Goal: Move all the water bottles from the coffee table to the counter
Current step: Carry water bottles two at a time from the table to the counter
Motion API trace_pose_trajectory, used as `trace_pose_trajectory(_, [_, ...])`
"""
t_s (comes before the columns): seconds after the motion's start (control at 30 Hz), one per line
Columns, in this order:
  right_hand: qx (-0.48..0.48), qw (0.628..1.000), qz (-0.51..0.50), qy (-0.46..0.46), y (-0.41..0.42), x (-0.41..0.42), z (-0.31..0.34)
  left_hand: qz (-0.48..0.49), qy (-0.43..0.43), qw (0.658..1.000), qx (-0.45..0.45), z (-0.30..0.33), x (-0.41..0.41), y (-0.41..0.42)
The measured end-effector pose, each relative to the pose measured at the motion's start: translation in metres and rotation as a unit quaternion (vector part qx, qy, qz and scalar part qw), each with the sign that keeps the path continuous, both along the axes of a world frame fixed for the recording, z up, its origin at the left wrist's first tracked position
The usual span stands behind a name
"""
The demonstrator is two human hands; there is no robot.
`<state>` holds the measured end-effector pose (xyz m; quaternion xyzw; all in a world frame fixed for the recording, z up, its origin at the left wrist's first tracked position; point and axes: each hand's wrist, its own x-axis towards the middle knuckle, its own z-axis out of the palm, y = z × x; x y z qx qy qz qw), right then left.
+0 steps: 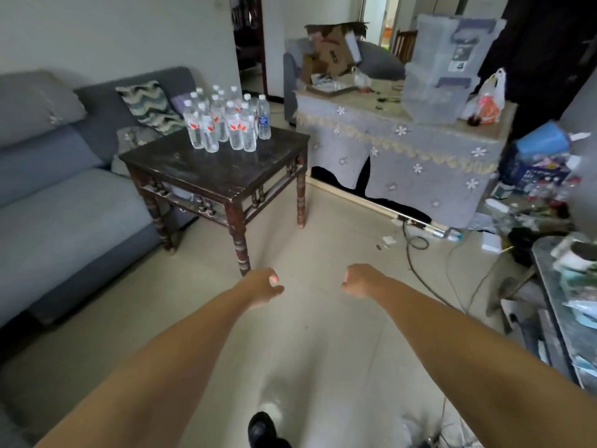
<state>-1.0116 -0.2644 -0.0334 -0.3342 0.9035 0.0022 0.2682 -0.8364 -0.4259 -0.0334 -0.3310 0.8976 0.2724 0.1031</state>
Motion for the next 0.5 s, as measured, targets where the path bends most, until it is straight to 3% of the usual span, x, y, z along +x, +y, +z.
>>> trace_pose_trajectory(0.3, [-0.035, 0.999, 0.028, 0.016, -0.204, -0.085, 0.019, 0.034, -0.007, 0.999, -0.033, 0.030, -0.070, -0.196])
trace_pose_trajectory(0.5, [-0.021, 0.998, 0.051, 0.009, -0.298, -0.124, 0.016, 0.056, -0.004, 0.998, -0.017, 0.027, -0.112, -0.288])
